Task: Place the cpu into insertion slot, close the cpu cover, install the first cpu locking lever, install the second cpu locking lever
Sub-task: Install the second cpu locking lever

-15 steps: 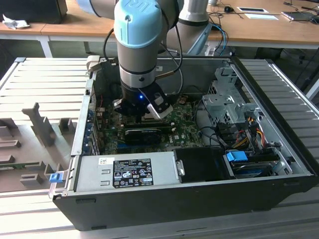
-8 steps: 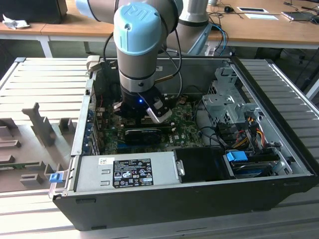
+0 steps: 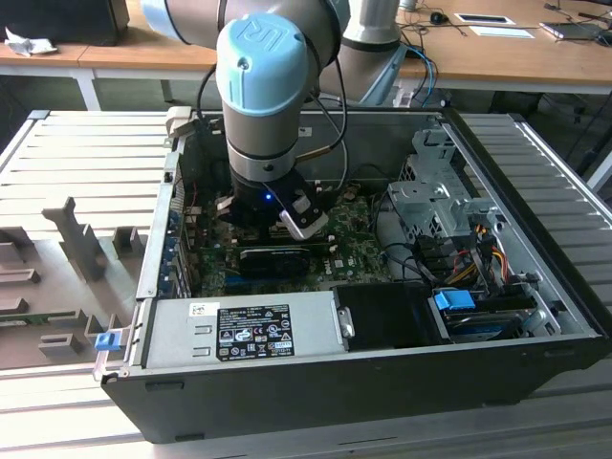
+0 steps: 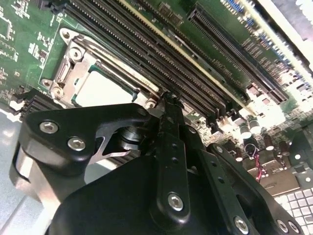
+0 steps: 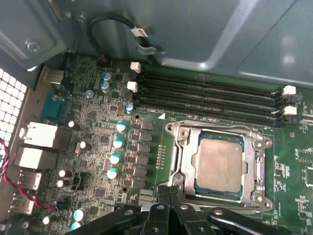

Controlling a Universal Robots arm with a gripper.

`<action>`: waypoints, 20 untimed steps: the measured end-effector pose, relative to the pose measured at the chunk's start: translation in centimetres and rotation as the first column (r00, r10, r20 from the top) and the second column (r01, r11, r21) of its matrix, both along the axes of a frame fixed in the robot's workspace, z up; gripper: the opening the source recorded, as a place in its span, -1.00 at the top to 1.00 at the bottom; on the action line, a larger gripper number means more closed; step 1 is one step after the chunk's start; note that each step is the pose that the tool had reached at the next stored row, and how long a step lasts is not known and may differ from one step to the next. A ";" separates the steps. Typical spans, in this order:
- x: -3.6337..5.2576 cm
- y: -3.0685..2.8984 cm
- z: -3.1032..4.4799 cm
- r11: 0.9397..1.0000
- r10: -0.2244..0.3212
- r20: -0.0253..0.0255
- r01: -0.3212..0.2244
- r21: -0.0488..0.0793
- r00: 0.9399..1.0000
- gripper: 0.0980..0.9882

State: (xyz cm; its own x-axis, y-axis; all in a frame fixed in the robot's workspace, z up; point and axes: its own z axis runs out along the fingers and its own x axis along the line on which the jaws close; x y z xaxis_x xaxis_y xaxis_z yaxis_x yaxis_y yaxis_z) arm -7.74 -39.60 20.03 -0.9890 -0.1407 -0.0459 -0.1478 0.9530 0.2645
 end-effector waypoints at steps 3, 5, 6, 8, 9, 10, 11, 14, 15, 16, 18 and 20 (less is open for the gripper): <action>-0.14 0.00 -0.23 1.000 0.000 0.000 0.000 0.019 1.000 0.98; -0.18 -0.04 -0.33 1.000 0.000 0.000 0.000 0.022 1.000 0.98; -0.20 -0.06 -0.37 1.000 0.000 0.000 0.000 0.023 1.000 0.98; -0.23 -0.13 -0.43 1.000 0.000 0.000 0.000 0.023 1.000 0.98; -0.24 -0.15 -0.44 1.000 0.000 0.000 0.000 0.022 1.000 0.98; -0.24 -0.16 -0.43 1.000 0.000 0.000 0.000 0.022 1.000 0.98; -0.26 -0.17 -0.28 1.000 0.000 0.000 0.000 0.023 1.000 0.98; -0.27 -0.16 1.84 1.000 0.000 0.000 0.000 0.023 1.000 0.98; -0.27 -0.16 2.12 1.000 0.000 0.000 0.000 0.023 1.000 0.98; -0.27 -0.16 2.28 1.000 0.000 0.000 0.000 0.023 1.000 0.98; -0.26 -0.16 2.69 1.000 0.000 -0.001 0.000 0.023 1.000 0.98; -0.26 -0.16 2.94 1.000 0.000 -0.001 0.000 0.023 1.000 0.98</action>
